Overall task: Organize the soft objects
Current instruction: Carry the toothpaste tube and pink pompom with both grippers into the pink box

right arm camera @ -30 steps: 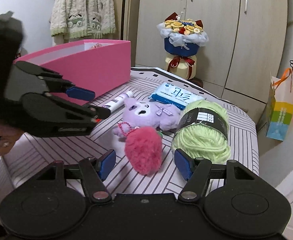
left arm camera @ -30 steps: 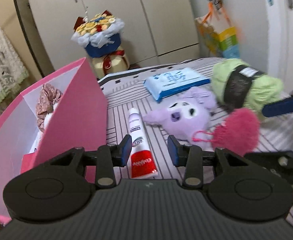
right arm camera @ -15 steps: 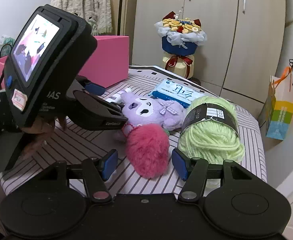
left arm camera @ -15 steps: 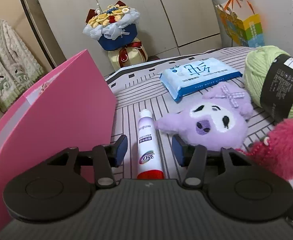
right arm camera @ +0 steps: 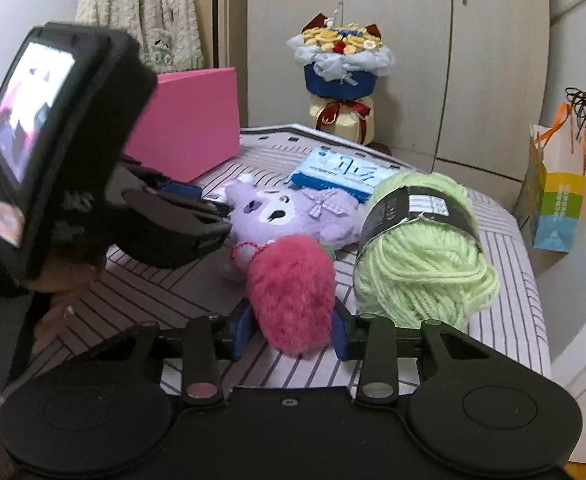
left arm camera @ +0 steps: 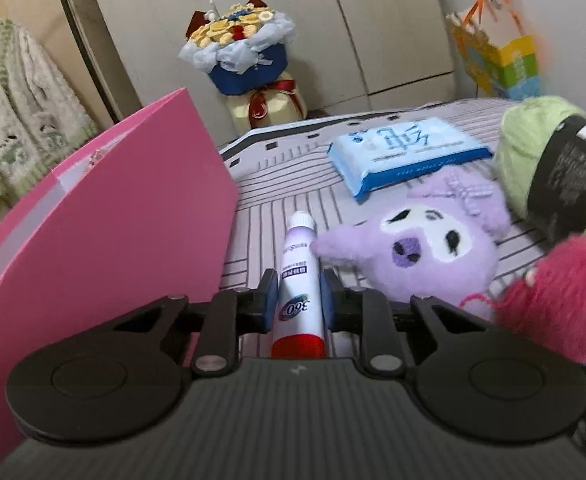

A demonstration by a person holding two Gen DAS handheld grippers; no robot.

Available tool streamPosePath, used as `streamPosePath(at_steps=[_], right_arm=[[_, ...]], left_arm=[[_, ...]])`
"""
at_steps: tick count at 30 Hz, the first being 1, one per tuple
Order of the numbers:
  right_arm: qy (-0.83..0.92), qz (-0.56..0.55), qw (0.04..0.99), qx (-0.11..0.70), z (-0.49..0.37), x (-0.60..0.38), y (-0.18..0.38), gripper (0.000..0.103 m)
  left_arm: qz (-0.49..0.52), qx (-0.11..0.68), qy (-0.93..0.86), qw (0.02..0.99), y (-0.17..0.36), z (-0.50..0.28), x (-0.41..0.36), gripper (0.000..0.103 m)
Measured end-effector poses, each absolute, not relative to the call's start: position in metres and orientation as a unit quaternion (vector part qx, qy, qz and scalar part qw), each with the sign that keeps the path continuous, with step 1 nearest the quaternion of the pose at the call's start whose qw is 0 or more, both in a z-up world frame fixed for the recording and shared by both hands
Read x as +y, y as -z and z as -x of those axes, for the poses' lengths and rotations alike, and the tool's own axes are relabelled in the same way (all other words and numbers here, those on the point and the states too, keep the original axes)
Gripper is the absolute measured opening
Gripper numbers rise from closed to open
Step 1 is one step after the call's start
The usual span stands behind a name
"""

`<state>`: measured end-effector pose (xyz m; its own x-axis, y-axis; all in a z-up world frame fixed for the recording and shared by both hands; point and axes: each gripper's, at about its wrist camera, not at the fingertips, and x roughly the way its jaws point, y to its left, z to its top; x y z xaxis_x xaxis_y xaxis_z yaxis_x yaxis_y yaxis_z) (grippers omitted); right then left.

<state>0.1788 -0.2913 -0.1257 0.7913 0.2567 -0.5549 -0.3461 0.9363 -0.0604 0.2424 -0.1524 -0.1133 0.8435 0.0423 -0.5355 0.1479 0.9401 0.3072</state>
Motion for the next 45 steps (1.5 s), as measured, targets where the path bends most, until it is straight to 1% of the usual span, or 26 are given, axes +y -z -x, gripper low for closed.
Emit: streamPosePath(at_steps=[4, 8, 10, 11, 12, 15, 28, 35, 45], right_arm=[[-0.15, 0.087, 0.946, 0.275, -0.179, -0.291, 0.126, 0.044], [-0.151, 0.092, 0.946, 0.273, -0.178, -0.29, 0.126, 0.046], [-0.15, 0.096, 0.946, 0.272, -0.179, -0.288, 0.126, 0.046], [-0.15, 0.097, 0.946, 0.271, -0.18, -0.287, 0.126, 0.045], [-0.15, 0.096, 0.946, 0.271, -0.18, -0.286, 0.126, 0.038], [-0.144, 0.083, 0.951, 0.261, -0.176, -0.29, 0.124, 0.036], [-0.131, 0.034, 0.961, 0.242, -0.135, -0.3, 0.121, 0.036], [-0.122, 0.036, 0.962, 0.241, -0.123, -0.3, 0.122, 0.036], [-0.114, 0.017, 0.961, 0.25, -0.095, -0.291, 0.128, 0.036]], left_arm=[[-0.146, 0.283, 0.021, 0.948, 0.111, -0.245, -0.148, 0.026], [-0.137, 0.287, 0.022, 0.948, 0.111, -0.248, -0.146, 0.026], [-0.13, 0.291, 0.022, 0.948, 0.11, -0.248, -0.145, 0.023], [-0.121, 0.293, 0.024, 0.948, 0.11, -0.249, -0.144, 0.023], [-0.11, 0.294, 0.024, 0.949, 0.109, -0.249, -0.142, 0.023], [-0.095, 0.292, 0.029, 0.951, 0.109, -0.245, -0.139, 0.022], [-0.095, 0.258, 0.074, 0.959, 0.106, -0.182, -0.127, 0.022], [-0.088, 0.231, 0.091, 0.965, 0.096, -0.15, -0.108, 0.022], [-0.045, 0.235, 0.161, 0.958, 0.083, -0.108, -0.075, 0.022]])
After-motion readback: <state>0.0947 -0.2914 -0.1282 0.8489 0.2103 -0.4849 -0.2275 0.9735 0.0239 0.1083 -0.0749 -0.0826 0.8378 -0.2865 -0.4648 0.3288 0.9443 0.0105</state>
